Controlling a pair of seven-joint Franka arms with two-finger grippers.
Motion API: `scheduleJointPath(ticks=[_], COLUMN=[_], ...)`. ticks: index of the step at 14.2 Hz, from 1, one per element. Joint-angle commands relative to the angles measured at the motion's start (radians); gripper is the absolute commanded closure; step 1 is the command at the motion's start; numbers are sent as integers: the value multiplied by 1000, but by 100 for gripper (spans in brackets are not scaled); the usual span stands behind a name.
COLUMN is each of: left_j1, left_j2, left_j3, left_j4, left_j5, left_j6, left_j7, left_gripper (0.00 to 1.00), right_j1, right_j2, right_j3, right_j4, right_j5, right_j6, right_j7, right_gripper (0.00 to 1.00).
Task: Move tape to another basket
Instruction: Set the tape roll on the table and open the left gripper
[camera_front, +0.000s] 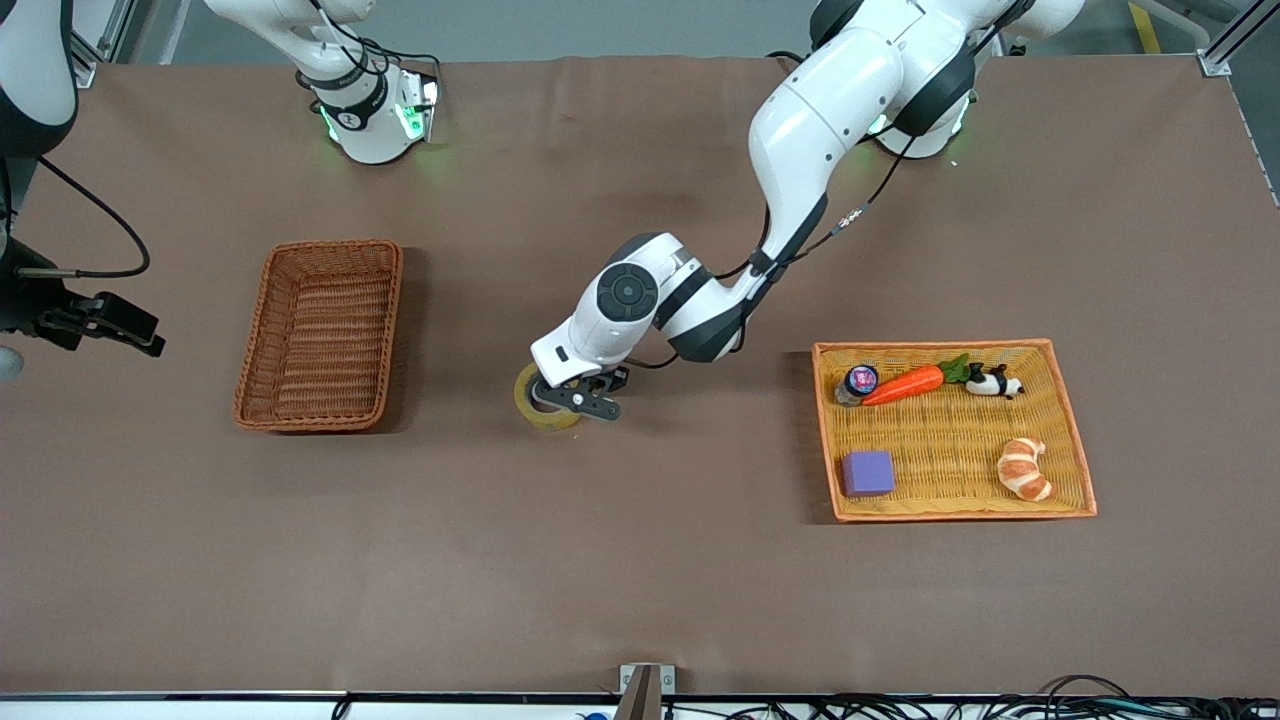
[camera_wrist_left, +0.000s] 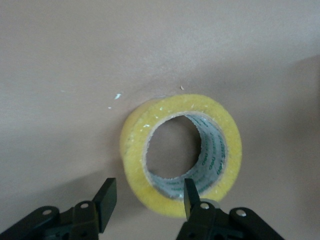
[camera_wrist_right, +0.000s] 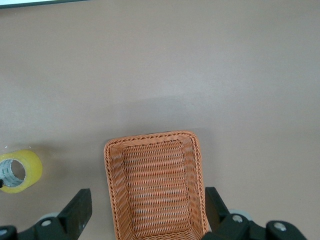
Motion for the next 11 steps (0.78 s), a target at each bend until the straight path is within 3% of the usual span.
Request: scheduleJointPath(ticks=[1,2,4,9,11], left_j1=[68,100,168,335,418], left_j2=[-146,-194,-305,-627,-730], left_j3=[12,12,12,4,4], left_j4=[-31,-51,-125,-438,-522], left_j5=[-10,-9,-9,-9,-7], left_j6=[-176,-230,-301,-316,-316], left_j7=[-5,0,7,17,18], left_gripper=[8,2,0,0,0], right_j1=[-14,-14,-16,-22,-22], right_j2=[-7,-7,-9,-12,-13], right_j3=[6,6,6,6,6], right_j4=[3,3,3,5,23], right_j5=[21,21,21,24,24], right_j6=[-8,-8,-11,-14,-25], right_j7=[-4,-4,-4,-4,-2], right_gripper=[0,0,0,0,0])
